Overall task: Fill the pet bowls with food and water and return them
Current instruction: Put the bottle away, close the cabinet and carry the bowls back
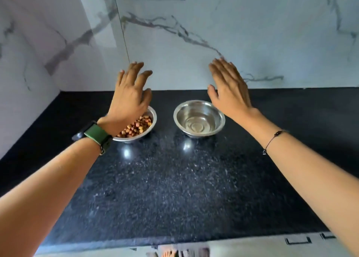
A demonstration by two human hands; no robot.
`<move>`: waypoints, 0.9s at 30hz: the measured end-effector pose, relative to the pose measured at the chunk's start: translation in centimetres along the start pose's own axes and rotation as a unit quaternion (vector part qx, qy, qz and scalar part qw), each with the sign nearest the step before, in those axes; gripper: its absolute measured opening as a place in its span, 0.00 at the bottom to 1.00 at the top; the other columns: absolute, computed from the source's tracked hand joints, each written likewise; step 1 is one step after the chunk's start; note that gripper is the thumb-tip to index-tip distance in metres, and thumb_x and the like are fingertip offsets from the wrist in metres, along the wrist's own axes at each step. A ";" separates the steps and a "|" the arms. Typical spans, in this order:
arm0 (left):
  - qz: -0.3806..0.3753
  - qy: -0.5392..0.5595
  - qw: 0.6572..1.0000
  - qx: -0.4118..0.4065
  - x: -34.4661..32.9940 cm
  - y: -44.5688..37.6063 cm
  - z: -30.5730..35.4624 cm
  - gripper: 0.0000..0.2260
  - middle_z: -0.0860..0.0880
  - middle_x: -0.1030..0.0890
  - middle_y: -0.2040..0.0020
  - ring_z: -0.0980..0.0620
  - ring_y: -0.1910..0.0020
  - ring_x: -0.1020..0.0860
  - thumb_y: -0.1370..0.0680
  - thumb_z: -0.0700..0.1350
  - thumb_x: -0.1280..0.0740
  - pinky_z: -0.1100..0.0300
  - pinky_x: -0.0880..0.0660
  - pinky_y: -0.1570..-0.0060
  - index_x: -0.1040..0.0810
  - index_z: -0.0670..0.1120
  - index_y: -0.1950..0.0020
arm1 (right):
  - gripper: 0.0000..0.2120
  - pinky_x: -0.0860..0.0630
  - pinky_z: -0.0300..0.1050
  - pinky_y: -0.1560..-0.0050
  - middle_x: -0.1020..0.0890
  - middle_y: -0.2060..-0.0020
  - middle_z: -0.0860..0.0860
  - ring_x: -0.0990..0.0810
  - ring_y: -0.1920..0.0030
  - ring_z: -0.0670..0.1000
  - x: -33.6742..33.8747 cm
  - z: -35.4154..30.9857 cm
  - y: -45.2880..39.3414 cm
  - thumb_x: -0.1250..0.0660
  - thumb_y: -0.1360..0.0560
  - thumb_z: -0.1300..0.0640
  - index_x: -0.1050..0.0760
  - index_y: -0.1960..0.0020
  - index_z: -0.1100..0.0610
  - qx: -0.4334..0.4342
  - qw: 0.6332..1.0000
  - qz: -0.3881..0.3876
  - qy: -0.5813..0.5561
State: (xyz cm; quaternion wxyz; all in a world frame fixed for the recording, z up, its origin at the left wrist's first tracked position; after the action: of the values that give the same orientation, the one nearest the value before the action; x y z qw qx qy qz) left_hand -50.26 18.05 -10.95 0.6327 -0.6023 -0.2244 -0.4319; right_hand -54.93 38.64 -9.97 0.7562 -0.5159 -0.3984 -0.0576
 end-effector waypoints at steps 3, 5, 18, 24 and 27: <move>-0.031 0.035 0.997 0.060 -3.9 3.5 -1.8 0.20 0.36 0.34 0.29 0.36 0.27 0.38 0.24 0.42 0.43 0.40 0.45 0.29 0.30 0.38 0.33 | 0.23 0.30 0.58 0.34 0.23 0.39 0.65 0.26 0.36 0.63 -3.6 0.7 4.0 0.43 0.26 0.55 0.27 0.38 0.70 -0.055 0.996 -0.072 -0.027; -0.050 0.052 0.992 0.108 -6.4 6.2 -3.2 0.19 0.34 0.31 0.31 0.32 0.30 0.35 0.24 0.42 0.43 0.38 0.40 0.32 0.27 0.36 0.36 | 0.24 0.31 0.58 0.34 0.25 0.37 0.65 0.28 0.34 0.63 -5.6 1.2 6.9 0.44 0.25 0.54 0.28 0.37 0.70 -0.107 0.986 -0.115 -0.050; 0.144 0.145 0.878 0.432 -7.4 14.3 -10.1 0.24 0.36 0.43 0.27 0.40 0.27 0.42 0.25 0.39 0.34 0.52 0.42 0.28 0.36 0.38 0.31 | 0.29 0.22 0.54 0.45 0.27 0.38 0.56 0.24 0.42 0.56 -12.2 2.9 16.2 0.37 0.24 0.57 0.44 0.26 0.54 -0.591 0.697 -0.115 -0.389; 0.196 0.375 0.647 0.634 -10.6 18.0 -11.1 0.37 0.41 0.37 0.29 0.50 0.42 0.27 0.25 0.46 0.32 0.58 0.29 0.40 0.51 0.44 0.24 | 0.13 0.19 0.46 0.65 0.24 0.47 0.59 0.20 0.50 0.57 -13.7 1.8 17.7 0.37 0.25 0.61 0.34 0.41 0.55 -0.685 0.528 -0.104 -0.491; 0.193 0.509 0.552 0.632 -12.4 17.5 -10.5 0.33 0.45 0.30 0.41 0.49 0.58 0.21 0.22 0.42 0.36 0.57 0.20 0.57 0.53 0.47 0.24 | 0.14 0.19 0.45 0.68 0.23 0.45 0.62 0.17 0.57 0.61 -14.0 1.2 17.5 0.40 0.24 0.63 0.34 0.40 0.55 -0.694 0.481 -0.112 -0.524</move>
State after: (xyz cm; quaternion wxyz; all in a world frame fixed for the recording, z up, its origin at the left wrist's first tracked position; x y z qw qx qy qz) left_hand -45.01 9.67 -32.66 0.9272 0.2440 0.0421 -0.2812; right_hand -56.30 43.16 -31.91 -0.2097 -0.7581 -0.6061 -0.1182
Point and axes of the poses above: each hand's wrist, its own y-axis away from the middle knuckle, its own x-axis out of the back of the hand, z = x × y, the point moved 9 cm from there along -y, towards the middle knuckle
